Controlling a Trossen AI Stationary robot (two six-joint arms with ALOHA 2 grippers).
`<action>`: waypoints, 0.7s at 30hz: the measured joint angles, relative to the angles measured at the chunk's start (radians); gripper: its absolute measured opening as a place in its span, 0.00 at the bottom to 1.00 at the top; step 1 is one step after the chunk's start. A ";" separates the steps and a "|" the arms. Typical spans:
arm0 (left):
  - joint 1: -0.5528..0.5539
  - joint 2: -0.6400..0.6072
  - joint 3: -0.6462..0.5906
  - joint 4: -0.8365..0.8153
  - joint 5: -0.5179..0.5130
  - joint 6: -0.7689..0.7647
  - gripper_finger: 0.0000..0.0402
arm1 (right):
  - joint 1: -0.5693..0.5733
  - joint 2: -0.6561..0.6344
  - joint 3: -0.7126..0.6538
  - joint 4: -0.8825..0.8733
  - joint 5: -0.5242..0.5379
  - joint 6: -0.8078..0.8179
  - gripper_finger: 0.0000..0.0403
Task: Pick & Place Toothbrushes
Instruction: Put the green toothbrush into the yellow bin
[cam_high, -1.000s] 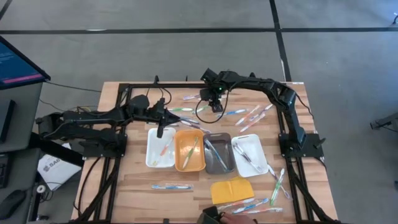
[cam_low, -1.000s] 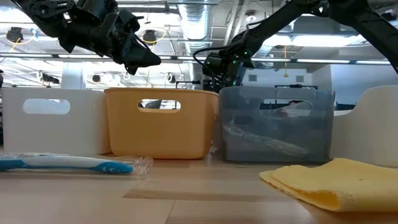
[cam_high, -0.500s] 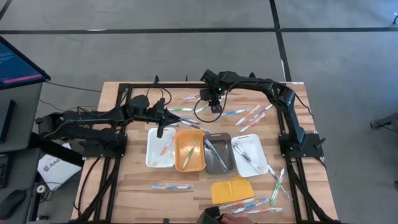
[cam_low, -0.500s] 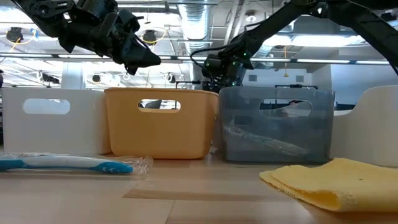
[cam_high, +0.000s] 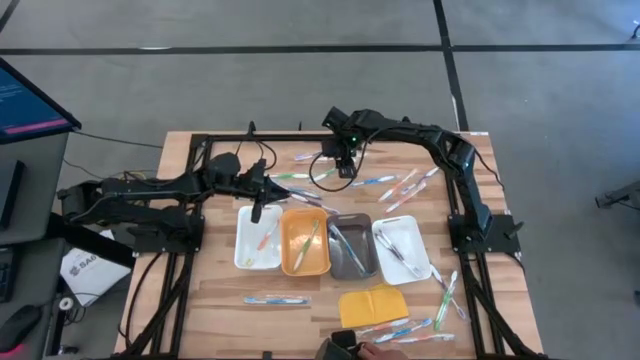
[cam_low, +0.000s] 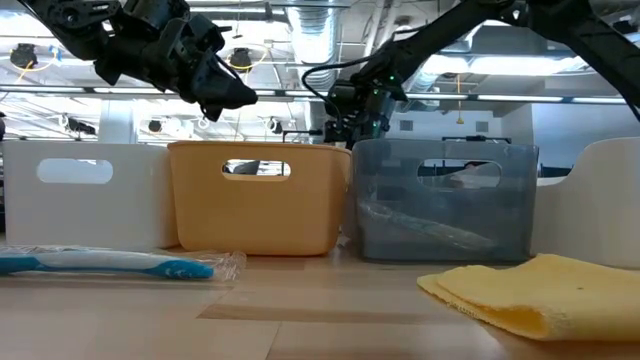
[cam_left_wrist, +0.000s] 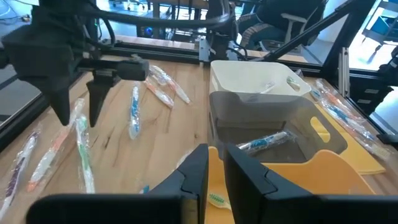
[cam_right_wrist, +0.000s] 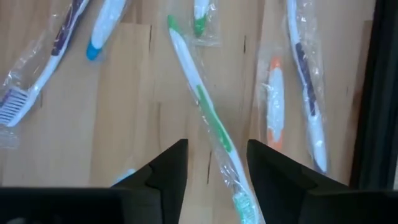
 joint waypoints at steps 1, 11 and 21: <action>0.000 0.000 0.000 -0.004 0.000 0.001 0.11 | -0.001 0.000 0.001 0.000 0.001 -0.003 0.40; 0.000 0.000 0.000 -0.019 0.000 0.021 0.11 | -0.041 0.019 0.003 0.079 0.104 -0.003 0.41; 0.000 0.000 0.000 -0.021 0.000 0.020 0.11 | -0.049 0.047 0.000 -0.002 -0.020 -0.034 0.35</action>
